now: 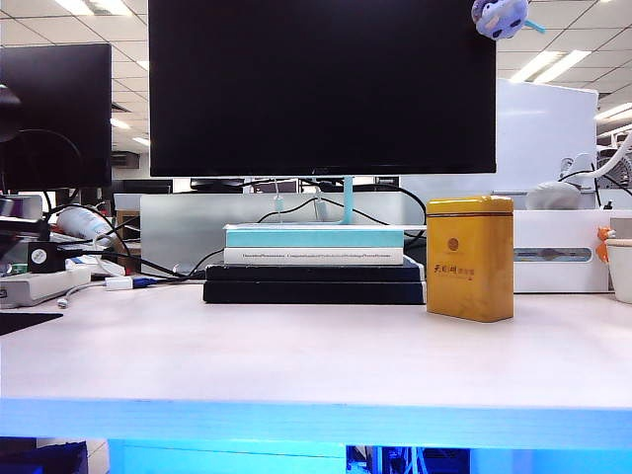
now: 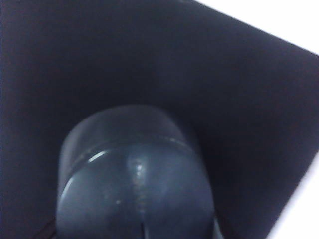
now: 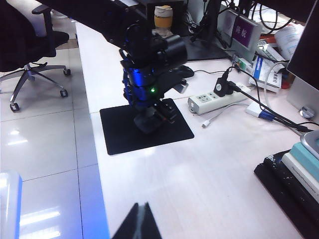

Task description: Place the black mouse on the black mouse pad.

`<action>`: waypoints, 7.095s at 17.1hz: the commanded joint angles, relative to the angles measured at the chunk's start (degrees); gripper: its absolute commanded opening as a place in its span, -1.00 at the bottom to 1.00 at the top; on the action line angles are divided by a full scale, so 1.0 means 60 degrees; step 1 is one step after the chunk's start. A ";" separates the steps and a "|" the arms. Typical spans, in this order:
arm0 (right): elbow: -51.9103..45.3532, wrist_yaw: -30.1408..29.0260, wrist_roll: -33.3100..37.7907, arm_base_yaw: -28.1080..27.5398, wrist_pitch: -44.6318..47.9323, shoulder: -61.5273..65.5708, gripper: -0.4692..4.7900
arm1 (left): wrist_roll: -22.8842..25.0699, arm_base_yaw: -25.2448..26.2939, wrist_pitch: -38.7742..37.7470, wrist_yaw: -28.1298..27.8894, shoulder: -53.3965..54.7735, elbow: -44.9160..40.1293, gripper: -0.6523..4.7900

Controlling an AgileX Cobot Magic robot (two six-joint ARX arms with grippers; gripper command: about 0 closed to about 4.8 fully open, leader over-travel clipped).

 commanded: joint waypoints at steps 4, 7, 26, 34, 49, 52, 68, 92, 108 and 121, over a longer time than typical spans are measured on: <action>0.0047 0.0011 -0.0018 0.0004 0.0171 -0.0025 -0.83 | 0.0739 0.0576 -0.0393 -0.0106 -0.0015 0.0004 0.64; 0.0047 0.0011 -0.0018 0.0000 0.0171 -0.0025 -0.83 | 0.0794 0.0557 -0.0397 0.0408 -0.0015 0.0004 0.64; 0.0047 0.3840 0.0404 -0.0073 0.0947 -0.1180 -0.83 | 0.0364 0.0528 0.0852 0.1574 -0.8932 0.0007 -0.78; -0.0535 0.4459 -0.0025 -0.0066 -0.0280 -0.3417 -0.83 | 0.0929 0.0528 -0.0197 0.2000 -1.2968 -0.1093 -0.78; -0.8036 0.7552 0.0980 -0.0069 0.1297 -0.7533 -0.83 | 0.0539 0.0561 0.3687 0.4138 -1.6899 -0.8546 -0.78; -0.8531 0.7562 0.1275 -0.0066 0.1424 -0.7533 -0.83 | 0.0361 0.0561 0.3927 0.4120 -1.6899 -0.9296 -0.78; -1.0051 0.7796 0.1381 -0.0073 0.2197 -0.7530 -0.83 | 0.1311 0.0554 0.5836 0.2477 -1.6899 -1.2426 -0.78; -1.0051 0.7912 0.1381 -0.4503 0.1275 -1.0025 -0.82 | 0.1231 0.0557 0.5643 0.1716 -1.6910 -1.2429 -0.78; -1.0051 0.7063 0.1377 -0.5956 0.1377 -1.0251 -0.82 | 0.1231 0.0058 0.5796 0.3147 -1.6983 -1.2433 -0.78; -1.0051 0.6583 0.1377 -0.5949 0.1333 -1.0251 -0.82 | 0.1231 -0.2047 0.5679 0.1960 -1.6986 -1.2429 -0.78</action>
